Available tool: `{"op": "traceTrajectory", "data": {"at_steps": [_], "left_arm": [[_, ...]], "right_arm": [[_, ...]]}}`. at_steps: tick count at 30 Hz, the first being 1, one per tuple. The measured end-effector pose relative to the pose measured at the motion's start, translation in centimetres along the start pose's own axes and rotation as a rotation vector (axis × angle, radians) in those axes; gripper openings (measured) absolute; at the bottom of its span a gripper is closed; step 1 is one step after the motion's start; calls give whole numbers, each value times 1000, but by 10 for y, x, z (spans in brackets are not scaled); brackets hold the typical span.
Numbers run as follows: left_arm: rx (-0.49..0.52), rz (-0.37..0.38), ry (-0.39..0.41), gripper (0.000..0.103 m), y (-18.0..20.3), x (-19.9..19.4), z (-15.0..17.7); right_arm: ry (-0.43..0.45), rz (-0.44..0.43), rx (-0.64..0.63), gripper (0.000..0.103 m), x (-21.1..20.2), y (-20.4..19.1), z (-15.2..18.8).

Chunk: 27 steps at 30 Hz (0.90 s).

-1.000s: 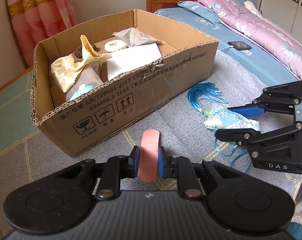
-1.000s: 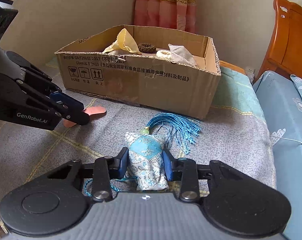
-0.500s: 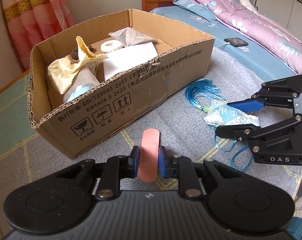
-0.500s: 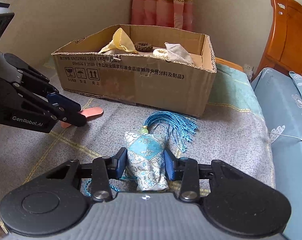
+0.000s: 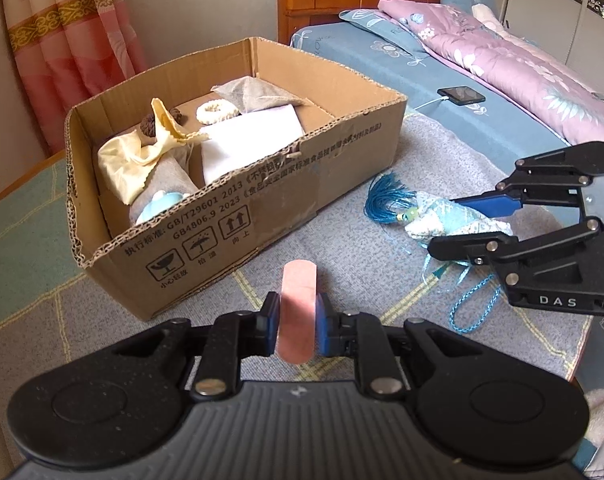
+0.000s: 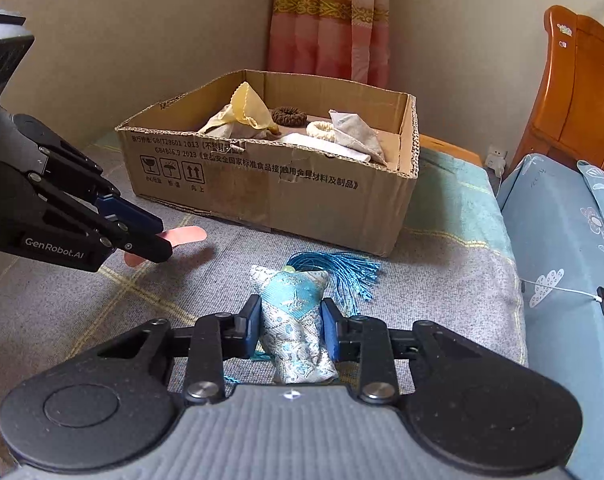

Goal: Organize soft objects
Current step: 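Carry the blue floral sachet into the box with the right gripper while the left gripper carries the pink strip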

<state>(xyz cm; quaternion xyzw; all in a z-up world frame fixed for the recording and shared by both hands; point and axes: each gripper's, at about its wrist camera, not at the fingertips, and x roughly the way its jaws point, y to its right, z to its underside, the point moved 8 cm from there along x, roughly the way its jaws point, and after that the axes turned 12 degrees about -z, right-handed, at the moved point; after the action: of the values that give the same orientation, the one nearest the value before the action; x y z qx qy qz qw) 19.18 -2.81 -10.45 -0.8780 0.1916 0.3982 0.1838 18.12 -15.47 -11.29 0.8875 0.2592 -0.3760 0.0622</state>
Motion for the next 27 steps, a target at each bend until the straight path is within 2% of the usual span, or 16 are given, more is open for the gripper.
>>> {"op": "traceTrajectory", "data": {"at_steps": [7, 13, 19, 27], "left_arm": [[-2, 11, 12, 17, 0, -21, -2], [5, 6, 32, 17, 1, -35, -3], [-14, 6, 72, 17, 1, -44, -11], [-14, 15, 89, 17, 4, -45, -12]], "right_arm": [[9, -58, -45, 35, -24, -6, -8], [42, -62, -108, 35, -49, -10, -27], [96, -70, -161, 35, -68, -10, -63], [191, -20, -237, 35, -73, -3, -127]]}}
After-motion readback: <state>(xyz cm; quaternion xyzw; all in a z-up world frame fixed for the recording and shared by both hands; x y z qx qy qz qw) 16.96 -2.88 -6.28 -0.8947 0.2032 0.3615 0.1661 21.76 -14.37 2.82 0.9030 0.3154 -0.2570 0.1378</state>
